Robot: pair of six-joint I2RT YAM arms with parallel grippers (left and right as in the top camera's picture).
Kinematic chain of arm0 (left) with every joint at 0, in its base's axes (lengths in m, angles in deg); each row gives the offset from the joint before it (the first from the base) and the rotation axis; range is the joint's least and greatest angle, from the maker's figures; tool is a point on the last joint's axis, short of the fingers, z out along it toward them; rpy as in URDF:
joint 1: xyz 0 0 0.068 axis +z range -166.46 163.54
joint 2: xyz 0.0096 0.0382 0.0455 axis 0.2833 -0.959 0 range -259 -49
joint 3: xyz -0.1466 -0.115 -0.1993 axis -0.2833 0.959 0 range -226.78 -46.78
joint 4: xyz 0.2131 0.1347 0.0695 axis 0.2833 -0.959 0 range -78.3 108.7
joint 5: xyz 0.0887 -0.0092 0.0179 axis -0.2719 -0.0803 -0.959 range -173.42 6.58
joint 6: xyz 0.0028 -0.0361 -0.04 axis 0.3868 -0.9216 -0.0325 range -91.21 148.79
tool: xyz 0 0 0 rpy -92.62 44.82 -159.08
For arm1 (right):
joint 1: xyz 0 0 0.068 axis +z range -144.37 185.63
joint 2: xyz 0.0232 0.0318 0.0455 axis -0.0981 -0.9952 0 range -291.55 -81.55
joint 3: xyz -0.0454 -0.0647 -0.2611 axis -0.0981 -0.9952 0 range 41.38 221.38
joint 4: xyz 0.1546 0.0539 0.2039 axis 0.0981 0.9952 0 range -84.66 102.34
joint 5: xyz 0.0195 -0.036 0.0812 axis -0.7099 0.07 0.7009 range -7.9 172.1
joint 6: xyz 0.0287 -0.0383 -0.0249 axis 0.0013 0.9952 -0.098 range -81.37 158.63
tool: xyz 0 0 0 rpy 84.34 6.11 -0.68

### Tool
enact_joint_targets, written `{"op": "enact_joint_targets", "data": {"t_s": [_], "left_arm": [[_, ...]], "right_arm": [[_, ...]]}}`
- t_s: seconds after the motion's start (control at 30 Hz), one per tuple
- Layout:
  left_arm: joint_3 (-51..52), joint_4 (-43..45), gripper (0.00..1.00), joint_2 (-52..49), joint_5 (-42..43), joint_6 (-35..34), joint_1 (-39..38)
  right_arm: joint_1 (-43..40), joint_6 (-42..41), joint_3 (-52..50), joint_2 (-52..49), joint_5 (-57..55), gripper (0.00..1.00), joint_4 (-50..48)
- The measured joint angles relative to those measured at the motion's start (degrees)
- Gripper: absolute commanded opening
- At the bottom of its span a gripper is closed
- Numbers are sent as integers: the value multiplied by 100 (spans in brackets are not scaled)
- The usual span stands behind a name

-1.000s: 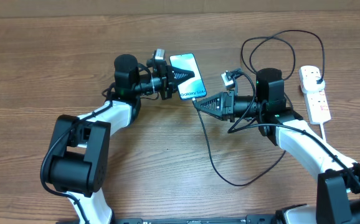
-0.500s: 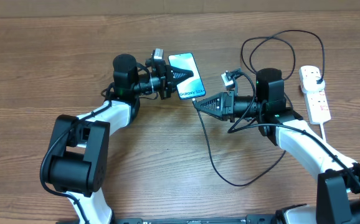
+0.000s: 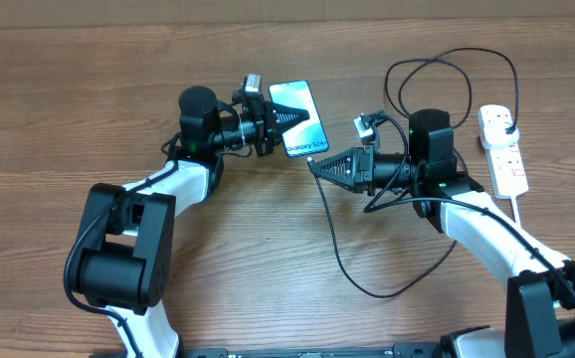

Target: Plug charger to phone and switch on socket

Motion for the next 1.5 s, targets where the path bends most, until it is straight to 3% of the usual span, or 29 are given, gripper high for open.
{"op": "enact_joint_targets", "data": {"t_s": [1.5], "left_arm": [[0, -48, 4, 0, 20, 2, 0]], "right_arm": [[0, 0, -2, 0, -103, 4, -155]]}}
